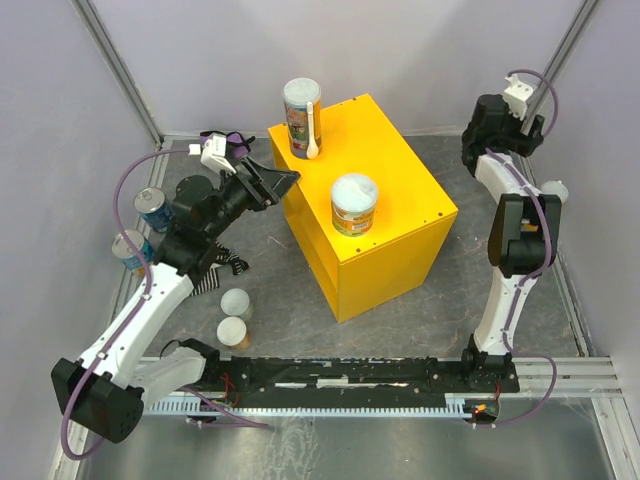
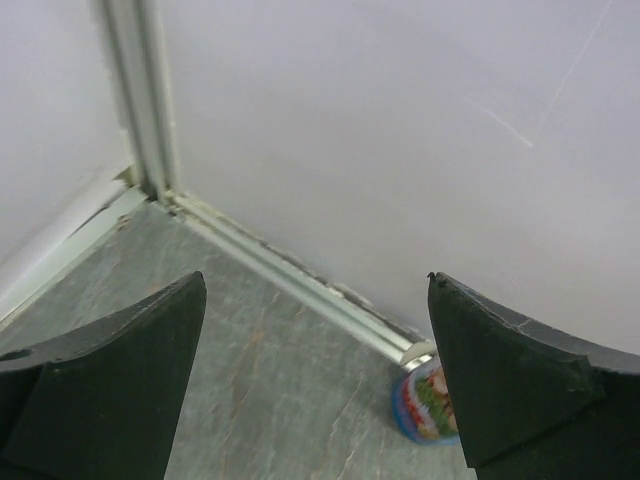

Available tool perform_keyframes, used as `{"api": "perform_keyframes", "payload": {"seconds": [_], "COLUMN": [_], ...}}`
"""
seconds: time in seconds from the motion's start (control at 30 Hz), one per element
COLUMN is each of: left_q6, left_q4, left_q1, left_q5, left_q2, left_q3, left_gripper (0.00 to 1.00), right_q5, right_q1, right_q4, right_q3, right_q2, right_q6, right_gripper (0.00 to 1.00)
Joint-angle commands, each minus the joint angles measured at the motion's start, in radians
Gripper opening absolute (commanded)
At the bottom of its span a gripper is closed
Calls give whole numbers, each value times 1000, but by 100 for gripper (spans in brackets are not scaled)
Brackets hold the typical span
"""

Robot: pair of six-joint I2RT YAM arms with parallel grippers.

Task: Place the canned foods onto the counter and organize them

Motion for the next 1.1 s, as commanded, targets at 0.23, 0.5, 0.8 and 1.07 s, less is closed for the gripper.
{"api": "perform_keyframes", "payload": {"seconds": [0.23,0.5,0.8,1.07], "left_q6": [45,43,42,44], "left_q4": [34,27,5,-14], "left_q1": [4,4,5,4], "left_q5": [16,38,73,82], "left_q2": [46,51,41,28], "left_q3": [67,83,94,89], "left_gripper": [73,73,73,73], "right_q5": [-48,-15,27,56], "right_q1": [-163,-155,-151,-152], "right_q4": [-110,-244,-740,-1409], "right_q3": [95,107,174,411], "right_q2": [16,-56,-128,-34], "right_q6": [149,163,578,1189], "right_gripper": [99,99,99,99]}}
